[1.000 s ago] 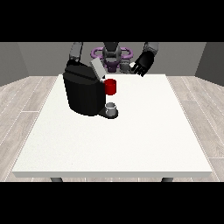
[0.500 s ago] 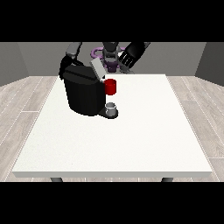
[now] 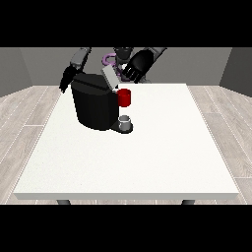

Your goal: Insert the coffee pod into the coffee machine and close the lid

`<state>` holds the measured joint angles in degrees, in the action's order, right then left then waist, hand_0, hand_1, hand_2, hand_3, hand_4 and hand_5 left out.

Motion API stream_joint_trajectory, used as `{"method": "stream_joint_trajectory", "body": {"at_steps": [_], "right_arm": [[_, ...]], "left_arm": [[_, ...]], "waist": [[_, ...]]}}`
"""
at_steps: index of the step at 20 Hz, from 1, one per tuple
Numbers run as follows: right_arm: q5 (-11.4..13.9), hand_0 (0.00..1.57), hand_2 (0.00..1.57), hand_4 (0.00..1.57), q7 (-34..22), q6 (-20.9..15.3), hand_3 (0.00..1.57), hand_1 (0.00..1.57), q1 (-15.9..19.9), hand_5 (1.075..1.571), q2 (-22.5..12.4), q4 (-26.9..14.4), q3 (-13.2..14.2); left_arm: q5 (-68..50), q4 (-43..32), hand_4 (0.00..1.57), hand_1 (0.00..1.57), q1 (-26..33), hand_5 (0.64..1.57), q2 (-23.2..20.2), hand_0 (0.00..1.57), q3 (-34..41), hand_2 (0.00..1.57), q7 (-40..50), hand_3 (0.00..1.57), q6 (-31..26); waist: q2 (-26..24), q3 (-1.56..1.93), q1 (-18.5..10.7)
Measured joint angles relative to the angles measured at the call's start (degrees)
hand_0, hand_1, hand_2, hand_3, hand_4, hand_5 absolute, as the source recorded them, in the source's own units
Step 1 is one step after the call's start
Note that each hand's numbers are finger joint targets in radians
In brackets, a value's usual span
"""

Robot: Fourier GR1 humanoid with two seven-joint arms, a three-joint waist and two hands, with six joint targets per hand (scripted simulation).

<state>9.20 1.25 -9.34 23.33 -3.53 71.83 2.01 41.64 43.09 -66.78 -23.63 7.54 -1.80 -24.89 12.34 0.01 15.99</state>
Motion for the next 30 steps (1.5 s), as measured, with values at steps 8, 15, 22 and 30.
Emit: {"method": "stream_joint_trajectory", "body": {"at_steps": [8,15,22,30], "right_arm": [[0.0,0.0,0.0,0.0,-0.49,-0.19,0.0,0.0,1.56,1.571,-0.74,0.37,0.76],[0.17,0.0,0.0,0.03,-0.82,-0.66,0.0,0.0,1.8,1.571,-0.83,0.42,1.04],[0.02,0.0,0.0,0.0,-0.83,-1.25,0.0,0.0,2.32,1.571,-0.76,-0.26,1.68],[0.11,0.0,0.0,0.0,-0.69,-1.23,0.0,0.0,2.9,1.571,-0.74,-0.24,1.5]], "left_arm": [[0.27,-2.21,0.46,1.19,-3.05,1.571,-1.28,1.19,0.52,1.26,-0.62,1.22,-0.41],[1.02,-3.55,0.43,1.25,-2.69,1.571,-0.79,1.25,-0.14,1.29,-2.17,1.22,0.13],[0.81,-4.66,0.42,1.2,-4.31,1.571,-0.49,1.2,0.11,1.25,-2.05,1.2,-0.82],[1.7,-5.45,0.38,1.22,-5.35,1.571,-0.84,1.22,0.12,1.26,-2.6,1.21,0.66]], "waist": [[3.07,0.0,1.0],[3.76,0.01,0.69],[3.99,0.01,0.52],[5.06,-0.03,1.2]]}}
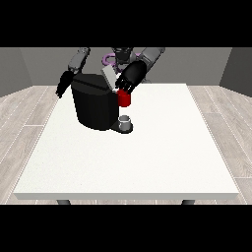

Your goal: Insert the coffee pod into the coffee machine and close the lid

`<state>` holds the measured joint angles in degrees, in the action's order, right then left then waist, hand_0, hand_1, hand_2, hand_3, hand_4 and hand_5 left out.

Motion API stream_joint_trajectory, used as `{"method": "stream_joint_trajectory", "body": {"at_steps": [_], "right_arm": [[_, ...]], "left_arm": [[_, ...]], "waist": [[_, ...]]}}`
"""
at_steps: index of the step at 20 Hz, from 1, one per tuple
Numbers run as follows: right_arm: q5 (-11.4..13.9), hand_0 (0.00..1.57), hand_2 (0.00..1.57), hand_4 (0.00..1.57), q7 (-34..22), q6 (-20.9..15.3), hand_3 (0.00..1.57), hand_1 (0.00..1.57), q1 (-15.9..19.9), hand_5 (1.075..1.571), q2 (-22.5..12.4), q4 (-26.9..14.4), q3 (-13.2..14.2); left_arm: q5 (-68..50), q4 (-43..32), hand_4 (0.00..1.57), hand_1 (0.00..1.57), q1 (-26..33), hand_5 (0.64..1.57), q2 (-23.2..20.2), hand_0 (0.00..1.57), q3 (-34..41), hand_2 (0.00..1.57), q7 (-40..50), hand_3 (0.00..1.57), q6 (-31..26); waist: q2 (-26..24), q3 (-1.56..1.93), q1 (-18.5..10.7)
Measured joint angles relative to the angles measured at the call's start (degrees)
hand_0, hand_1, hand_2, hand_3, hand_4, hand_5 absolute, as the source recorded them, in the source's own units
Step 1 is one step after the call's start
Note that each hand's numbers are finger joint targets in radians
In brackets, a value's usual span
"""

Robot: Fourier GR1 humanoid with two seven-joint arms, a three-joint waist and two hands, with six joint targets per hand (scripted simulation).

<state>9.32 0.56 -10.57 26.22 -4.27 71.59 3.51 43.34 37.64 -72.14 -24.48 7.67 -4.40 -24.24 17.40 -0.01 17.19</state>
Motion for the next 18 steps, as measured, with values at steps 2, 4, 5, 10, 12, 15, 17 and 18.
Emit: {"method": "stream_joint_trajectory", "body": {"at_steps": [2,4,5,10,12,15,17,18], "right_arm": [[0.28,0.0,0.0,0.0,-0.68,0.03,0.0,0.0,-0.05,1.571,0.16,0.95,-0.57],[0.54,0.0,0.0,0.14,-0.51,-0.08,0.0,0.0,-0.38,1.571,0.21,0.92,-0.76],[0.41,0.0,0.0,0.0,-0.4,-0.01,0.0,0.0,-0.32,1.571,-0.09,0.69,-0.42],[0.27,0.0,0.0,0.15,-0.99,0.01,0.0,0.0,-0.03,1.571,-0.08,1.43,-0.41],[0.33,0.0,0.0,0.0,-0.4,-0.16,0.0,0.0,0.13,1.571,-0.39,1.1,-0.06],[-0.01,0.0,0.0,0.0,0.57,0.07,0.0,0.0,0.03,1.571,-0.35,0.86,0.11],[0.15,0.0,0.0,0.0,0.72,-0.09,0.0,0.0,-0.29,1.571,-0.12,0.91,-0.1],[0.04,0.0,0.0,0.0,0.21,0.19,0.0,0.0,-0.22,1.571,-0.39,1.2,-0.05]], "left_arm": [[-0.12,-0.62,0.36,1.21,-0.02,1.571,-0.95,1.21,0.5,1.24,-0.97,1.21,0.17],[-0.14,-0.9,0.36,1.22,-0.57,1.571,-1.35,1.22,0.71,1.24,-1.07,1.2,-0.01],[-0.11,-0.82,0.36,1.2,-0.53,1.571,-1.43,1.2,0.6,1.22,-1.5,1.17,-0.12],[0.72,-0.97,0.17,1.27,-0.5,1.571,-2.23,1.27,0.56,1.27,-2.76,1.18,1.93],[1.54,-0.61,0.0,1.21,-0.23,1.571,-1.6,1.21,-0.1,1.23,-2.68,1.13,3.33],[3.16,-0.37,0.0,1.21,-0.54,1.571,-2.18,1.21,-1.32,1.22,-3.07,1.09,4.14],[4.27,-0.47,0.0,1.16,-0.55,1.571,-2.74,1.16,-2.19,1.19,-3.73,1.07,4.45],[4.8,-0.64,0.0,1.16,-0.33,1.571,-3.08,1.16,-2.56,1.18,-4.18,1.05,4.65]], "waist": [[0.12,0.01,0.41],[0.14,0.0,0.64],[0.13,0.01,0.26],[0.56,0.01,0.56],[0.74,0.02,0.38],[1.48,0.03,0.69],[1.66,0.03,0.86],[1.56,0.03,1.04]]}}
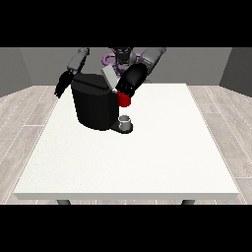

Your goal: Insert the coffee pod into the coffee machine and close the lid

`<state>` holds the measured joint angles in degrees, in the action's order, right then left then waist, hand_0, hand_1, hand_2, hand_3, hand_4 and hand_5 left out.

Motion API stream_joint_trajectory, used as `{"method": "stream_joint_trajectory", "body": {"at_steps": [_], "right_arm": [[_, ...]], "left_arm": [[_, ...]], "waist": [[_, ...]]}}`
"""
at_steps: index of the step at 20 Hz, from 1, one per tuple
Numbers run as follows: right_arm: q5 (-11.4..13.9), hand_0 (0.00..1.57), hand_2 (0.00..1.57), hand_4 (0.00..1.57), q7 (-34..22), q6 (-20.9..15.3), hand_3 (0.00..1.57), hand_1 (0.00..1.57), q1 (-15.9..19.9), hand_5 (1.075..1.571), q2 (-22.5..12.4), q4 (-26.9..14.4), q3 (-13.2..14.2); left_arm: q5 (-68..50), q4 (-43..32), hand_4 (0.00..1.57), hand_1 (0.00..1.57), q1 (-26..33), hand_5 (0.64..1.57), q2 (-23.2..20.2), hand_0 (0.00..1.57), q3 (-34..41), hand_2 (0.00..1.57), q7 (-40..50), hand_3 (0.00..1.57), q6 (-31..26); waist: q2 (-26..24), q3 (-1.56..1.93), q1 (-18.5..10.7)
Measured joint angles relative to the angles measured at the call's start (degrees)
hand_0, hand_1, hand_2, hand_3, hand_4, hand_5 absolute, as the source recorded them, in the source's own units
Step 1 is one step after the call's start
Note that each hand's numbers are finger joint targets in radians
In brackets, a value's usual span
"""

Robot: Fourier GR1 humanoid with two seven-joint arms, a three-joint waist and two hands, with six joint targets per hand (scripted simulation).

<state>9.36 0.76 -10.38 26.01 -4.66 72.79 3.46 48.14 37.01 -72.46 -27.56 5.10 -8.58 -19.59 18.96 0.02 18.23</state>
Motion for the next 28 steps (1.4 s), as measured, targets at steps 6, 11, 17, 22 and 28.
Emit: {"method": "stream_joint_trajectory", "body": {"at_steps": [6,11,17,22,28], "right_arm": [[0.47,0.0,0.0,0.04,-1.45,-0.67,0.0,0.0,1.44,1.571,0.34,0.93,-0.37],[0.61,0.0,0.0,0.14,-1.62,-1.16,0.0,0.0,1.77,1.571,0.41,0.08,-0.07],[1.03,0.0,0.0,0.22,-1.16,-0.89,0.0,0.0,2.08,1.571,0.15,0.09,-0.49],[1.21,0.0,0.0,0.16,-1.5,-1.06,0.0,0.0,3.67,1.571,-0.82,-0.46,0.31],[1.8,0.0,0.0,0.2,-1.91,-1.88,0.0,0.0,4.21,1.571,-0.24,0.52,-0.22]], "left_arm": [[0.98,-1.01,0.0,1.11,-0.05,1.571,-0.27,1.11,0.01,1.13,-1.27,0.97,1.75],[0.46,-0.91,0.0,1.25,-0.79,1.571,0.5,1.25,0.89,1.21,-1.77,0.96,2.75],[0.32,-0.95,0.0,1.23,-1.72,1.571,-0.28,1.23,1.74,1.21,-3.45,0.97,3.99],[1.19,-0.24,0.0,1.09,-2.47,1.571,-0.64,1.09,1.07,1.07,-5.33,0.8,4.9],[2.81,0.07,0.0,0.51,-3.03,1.571,-2.6,0.51,0.22,0.78,-8.68,0.6,6.38]], "waist": [[1.25,0.03,0.13],[1.43,-0.03,-0.22],[2.43,-0.05,0.45],[3.34,0.05,0.03],[4.94,0.25,0.4]]}}
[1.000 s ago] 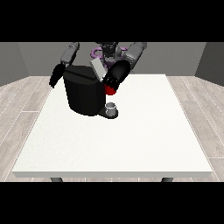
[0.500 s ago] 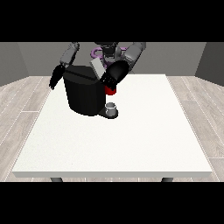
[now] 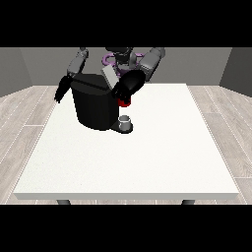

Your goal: Insert the coffee pod into the coffee machine and close the lid

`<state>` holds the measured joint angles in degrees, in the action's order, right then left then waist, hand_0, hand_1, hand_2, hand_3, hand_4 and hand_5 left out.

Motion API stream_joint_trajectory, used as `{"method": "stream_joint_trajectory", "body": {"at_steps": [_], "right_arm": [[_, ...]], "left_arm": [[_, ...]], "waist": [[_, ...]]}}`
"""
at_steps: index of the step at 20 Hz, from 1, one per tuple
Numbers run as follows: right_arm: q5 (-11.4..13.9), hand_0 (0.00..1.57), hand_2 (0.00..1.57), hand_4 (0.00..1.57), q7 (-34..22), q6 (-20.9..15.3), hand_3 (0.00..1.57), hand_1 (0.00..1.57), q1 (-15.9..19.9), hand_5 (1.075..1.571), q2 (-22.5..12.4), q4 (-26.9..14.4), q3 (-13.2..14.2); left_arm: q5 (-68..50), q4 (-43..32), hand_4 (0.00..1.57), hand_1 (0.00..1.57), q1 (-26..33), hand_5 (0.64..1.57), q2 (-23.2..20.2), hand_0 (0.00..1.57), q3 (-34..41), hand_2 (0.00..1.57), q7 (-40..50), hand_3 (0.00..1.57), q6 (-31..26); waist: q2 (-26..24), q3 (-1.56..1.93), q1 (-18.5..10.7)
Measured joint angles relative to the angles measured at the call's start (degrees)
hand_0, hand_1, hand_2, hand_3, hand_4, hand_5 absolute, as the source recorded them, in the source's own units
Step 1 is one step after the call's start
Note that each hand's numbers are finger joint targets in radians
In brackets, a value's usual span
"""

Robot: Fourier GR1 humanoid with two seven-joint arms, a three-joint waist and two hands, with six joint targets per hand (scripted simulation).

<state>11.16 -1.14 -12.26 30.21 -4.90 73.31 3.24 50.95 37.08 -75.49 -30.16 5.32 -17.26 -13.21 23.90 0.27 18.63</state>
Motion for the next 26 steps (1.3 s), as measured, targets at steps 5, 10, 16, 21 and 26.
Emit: {"method": "stream_joint_trajectory", "body": {"at_steps": [5,10,16,21,26], "right_arm": [[0.74,0.0,0.0,0.0,-0.49,-0.05,0.0,0.0,-0.54,1.571,0.0,0.45,-0.7],[0.66,0.0,0.0,0.13,-1.02,-0.06,0.0,0.0,-0.77,1.571,0.55,1.01,-1.06],[0.0,0.0,0.0,0.0,-0.42,0.22,0.0,0.0,-2.75,1.571,0.61,-0.25,-0.42],[-0.91,0.0,0.0,0.0,0.45,0.97,0.0,0.0,-7.57,1.571,0.7,-2.69,0.27],[-1.1,0.0,0.0,0.0,1.59,0.46,0.0,0.0,-12.51,1.571,1.63,-4.17,0.35]], "left_arm": [[1.52,-0.26,0.0,0.0,0.48,1.571,-0.57,0.0,-0.51,0.59,0.04,0.46,1.39],[1.91,-0.89,0.0,0.0,0.56,1.571,-1.07,0.0,-0.08,0.48,-0.05,0.38,2.08],[2.3,-1.41,0.0,0.0,2.75,1.571,0.8,0.0,-0.25,0.0,1.6,0.15,2.33],[1.24,-1.22,0.0,0.0,7.97,1.571,4.75,0.0,-0.51,0.0,2.73,0.0,1.13],[-1.65,-0.26,0.0,0.0,13.42,1.571,9.46,0.0,0.45,0.15,2.52,0.0,0.38]], "waist": [[-0.32,0.03,0.25],[-0.72,-0.02,0.35],[-3.79,-0.15,-1.21],[-10.6,-0.22,-4.96],[-17.28,-0.26,-8.7]]}}
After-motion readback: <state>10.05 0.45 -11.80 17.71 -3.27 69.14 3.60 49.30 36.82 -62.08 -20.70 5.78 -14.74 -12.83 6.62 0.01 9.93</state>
